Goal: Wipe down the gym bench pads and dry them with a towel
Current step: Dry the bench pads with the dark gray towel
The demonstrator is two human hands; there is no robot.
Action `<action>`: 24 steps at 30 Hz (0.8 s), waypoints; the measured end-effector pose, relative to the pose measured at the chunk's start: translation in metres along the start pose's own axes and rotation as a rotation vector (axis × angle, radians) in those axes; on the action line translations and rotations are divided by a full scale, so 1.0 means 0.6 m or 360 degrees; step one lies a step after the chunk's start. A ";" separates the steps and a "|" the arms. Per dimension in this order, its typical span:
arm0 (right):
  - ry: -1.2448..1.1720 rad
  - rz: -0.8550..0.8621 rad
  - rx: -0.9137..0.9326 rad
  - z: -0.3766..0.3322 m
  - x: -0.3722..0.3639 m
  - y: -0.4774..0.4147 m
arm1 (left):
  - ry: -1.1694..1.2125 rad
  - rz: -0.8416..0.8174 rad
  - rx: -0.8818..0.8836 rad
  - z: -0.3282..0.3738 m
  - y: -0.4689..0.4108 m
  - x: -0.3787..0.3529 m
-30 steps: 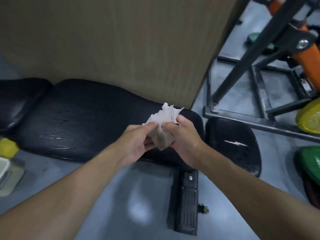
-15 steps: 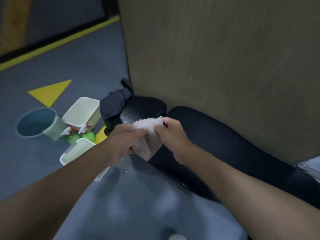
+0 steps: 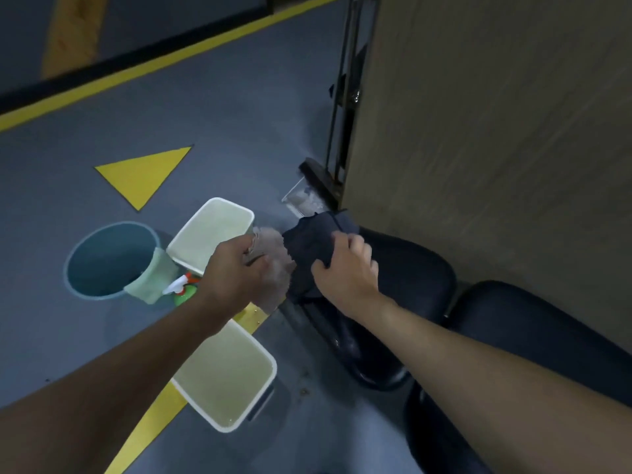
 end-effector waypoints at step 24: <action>0.0796 0.0091 -0.0417 0.028 -0.105 -0.053 | 0.0637 -0.0498 0.0168 -0.114 -0.230 -0.001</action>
Point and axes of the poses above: each hand's wrist, its own y-axis away from the middle knuckle, its own x-axis out of the back of the hand, z = x × y, the point moved 6 cm from there along -y, towards the middle knuckle, and after that the axes turned 10 degrees about -z, right-handed, at the moved point
